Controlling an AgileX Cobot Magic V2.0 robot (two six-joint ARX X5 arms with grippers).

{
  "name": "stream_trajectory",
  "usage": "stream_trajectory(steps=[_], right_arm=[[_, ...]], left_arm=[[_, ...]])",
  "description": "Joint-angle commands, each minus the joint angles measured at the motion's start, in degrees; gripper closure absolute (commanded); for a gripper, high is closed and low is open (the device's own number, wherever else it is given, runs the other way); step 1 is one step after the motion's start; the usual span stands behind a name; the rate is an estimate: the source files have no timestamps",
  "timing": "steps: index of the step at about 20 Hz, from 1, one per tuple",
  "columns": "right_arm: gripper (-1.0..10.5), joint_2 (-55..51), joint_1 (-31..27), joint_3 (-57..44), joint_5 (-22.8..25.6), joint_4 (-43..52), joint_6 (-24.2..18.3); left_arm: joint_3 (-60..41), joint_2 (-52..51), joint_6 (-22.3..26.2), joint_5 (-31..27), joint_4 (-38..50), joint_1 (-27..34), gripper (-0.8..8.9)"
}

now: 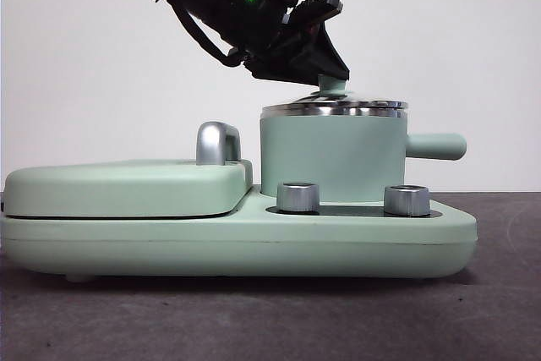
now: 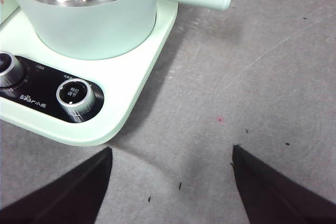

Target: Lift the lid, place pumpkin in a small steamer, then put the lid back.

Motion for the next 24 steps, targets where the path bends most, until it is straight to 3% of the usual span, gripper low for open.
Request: stream_trajectory(steps=[1,10,15,24], right_arm=[[5.9,0.3,0.3,0.2,0.1,0.3,0.6],[5.9,0.3,0.3,0.2,0.1,0.3,0.6],[5.9,0.3,0.3,0.2,0.1,0.3,0.6],[5.9,0.3,0.3,0.2,0.1,0.5,0.5]], left_arm=[[1.4,0.8,1.2,-0.7,-0.8,-0.7,8.04],[1.5,0.8,1.9,-1.5,-2.4,-0.7,7.98],[1.6,0.8,1.8,-0.4,0.0,-0.7,5.26],[1.6,-1.6,-2.2,0.7,-0.3,-0.6,5.20]])
